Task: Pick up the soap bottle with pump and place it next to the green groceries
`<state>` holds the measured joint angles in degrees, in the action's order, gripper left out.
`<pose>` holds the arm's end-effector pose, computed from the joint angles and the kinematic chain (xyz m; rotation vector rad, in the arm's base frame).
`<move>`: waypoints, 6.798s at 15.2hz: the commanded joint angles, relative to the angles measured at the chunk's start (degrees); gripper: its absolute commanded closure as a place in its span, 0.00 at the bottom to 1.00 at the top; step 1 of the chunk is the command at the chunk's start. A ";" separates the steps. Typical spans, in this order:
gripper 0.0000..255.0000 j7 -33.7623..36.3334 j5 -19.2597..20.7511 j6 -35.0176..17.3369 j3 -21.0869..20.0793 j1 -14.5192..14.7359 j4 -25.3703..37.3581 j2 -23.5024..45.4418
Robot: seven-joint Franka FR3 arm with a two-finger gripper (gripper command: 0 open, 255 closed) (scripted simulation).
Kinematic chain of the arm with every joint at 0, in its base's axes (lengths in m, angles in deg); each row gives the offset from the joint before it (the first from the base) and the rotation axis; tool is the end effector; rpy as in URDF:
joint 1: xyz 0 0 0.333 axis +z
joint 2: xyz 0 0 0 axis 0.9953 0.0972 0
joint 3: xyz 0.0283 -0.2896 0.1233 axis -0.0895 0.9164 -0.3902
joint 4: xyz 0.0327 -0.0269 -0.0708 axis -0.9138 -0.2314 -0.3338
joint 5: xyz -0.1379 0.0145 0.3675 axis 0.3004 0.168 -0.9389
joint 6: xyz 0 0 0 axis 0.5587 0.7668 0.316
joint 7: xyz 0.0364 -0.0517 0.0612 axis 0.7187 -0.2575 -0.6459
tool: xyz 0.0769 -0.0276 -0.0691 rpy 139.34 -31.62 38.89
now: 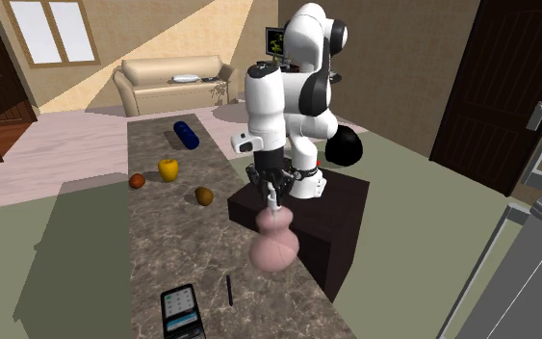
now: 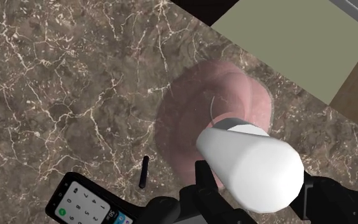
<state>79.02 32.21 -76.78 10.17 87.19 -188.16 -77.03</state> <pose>0.4731 0.1245 0.4411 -3.0987 -0.0900 0.0745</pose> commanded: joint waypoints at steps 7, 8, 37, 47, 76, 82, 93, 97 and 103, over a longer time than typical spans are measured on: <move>1.00 0.04 -0.05 6.15 0.30 -0.10 4.42 -1.79; 1.00 0.06 -0.04 6.93 0.33 -0.11 5.05 -1.94; 1.00 1.30 0.56 29.42 0.84 -0.44 28.71 -0.79; 1.00 -5.62 1.50 33.74 5.19 -3.31 31.26 -2.12; 1.00 -48.17 3.88 37.69 30.24 -20.76 49.81 13.78; 1.00 -57.07 -0.39 41.85 33.99 -27.64 64.75 25.42; 1.00 -61.38 -2.22 38.26 35.02 -31.45 65.62 30.26; 1.00 -61.16 -1.39 34.05 34.98 -30.39 59.51 28.29; 1.00 -60.90 -0.59 28.41 34.87 -29.36 52.02 26.33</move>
<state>18.13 31.57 -47.59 45.05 57.75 -135.31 -50.52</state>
